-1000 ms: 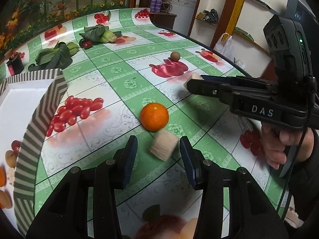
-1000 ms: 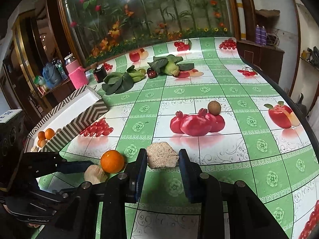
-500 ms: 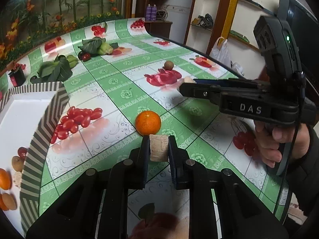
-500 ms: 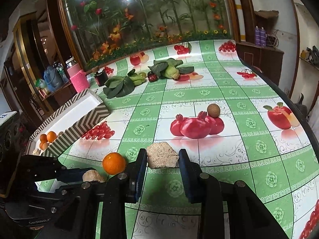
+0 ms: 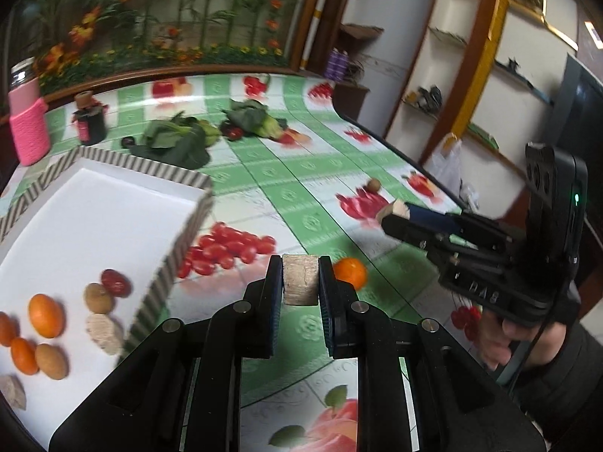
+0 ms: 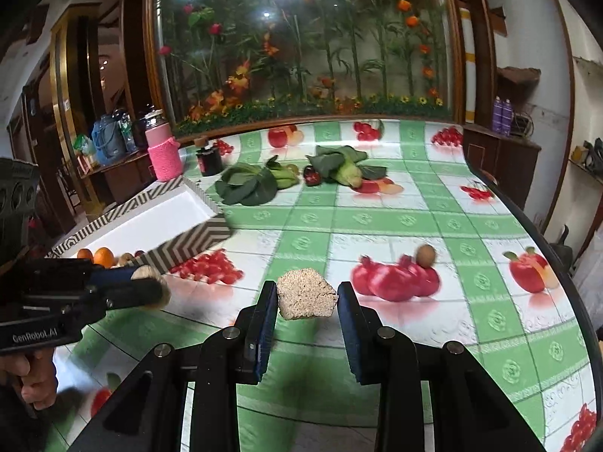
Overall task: Organize fruits
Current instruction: 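Carry the bread cube into the tray and open the left gripper while the right releases its cube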
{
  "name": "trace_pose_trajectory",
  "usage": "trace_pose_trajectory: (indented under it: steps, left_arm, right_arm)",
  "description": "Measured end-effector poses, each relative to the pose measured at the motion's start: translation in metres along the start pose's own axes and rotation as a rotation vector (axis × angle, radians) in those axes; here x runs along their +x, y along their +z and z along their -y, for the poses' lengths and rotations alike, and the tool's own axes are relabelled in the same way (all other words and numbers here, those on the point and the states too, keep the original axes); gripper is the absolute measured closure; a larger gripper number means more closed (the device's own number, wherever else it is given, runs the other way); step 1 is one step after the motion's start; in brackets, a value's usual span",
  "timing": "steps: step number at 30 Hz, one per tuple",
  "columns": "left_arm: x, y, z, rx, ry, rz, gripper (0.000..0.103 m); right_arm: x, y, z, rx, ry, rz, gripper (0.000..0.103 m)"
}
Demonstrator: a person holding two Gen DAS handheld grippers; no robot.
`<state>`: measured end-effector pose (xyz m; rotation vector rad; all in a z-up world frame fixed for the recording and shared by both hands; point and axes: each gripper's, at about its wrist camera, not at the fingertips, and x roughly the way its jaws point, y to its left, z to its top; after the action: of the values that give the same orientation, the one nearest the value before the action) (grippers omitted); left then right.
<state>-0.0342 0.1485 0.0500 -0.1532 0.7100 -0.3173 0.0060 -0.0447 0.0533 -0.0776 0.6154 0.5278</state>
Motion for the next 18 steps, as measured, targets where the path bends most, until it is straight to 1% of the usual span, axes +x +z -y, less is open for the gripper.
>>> trace_pose_trajectory:
  steps: [9,18]
  left_arm:
    - [-0.019,0.002,-0.031,-0.088,0.046,0.040,0.086]
    - [-0.041,0.000,-0.074,-0.182,0.132,0.072,0.086]
  right_arm:
    - [0.017,0.021,-0.049,-0.075,0.048,0.013,0.071]
    - [0.030,0.032,-0.089,-0.111,0.097,0.030,0.071]
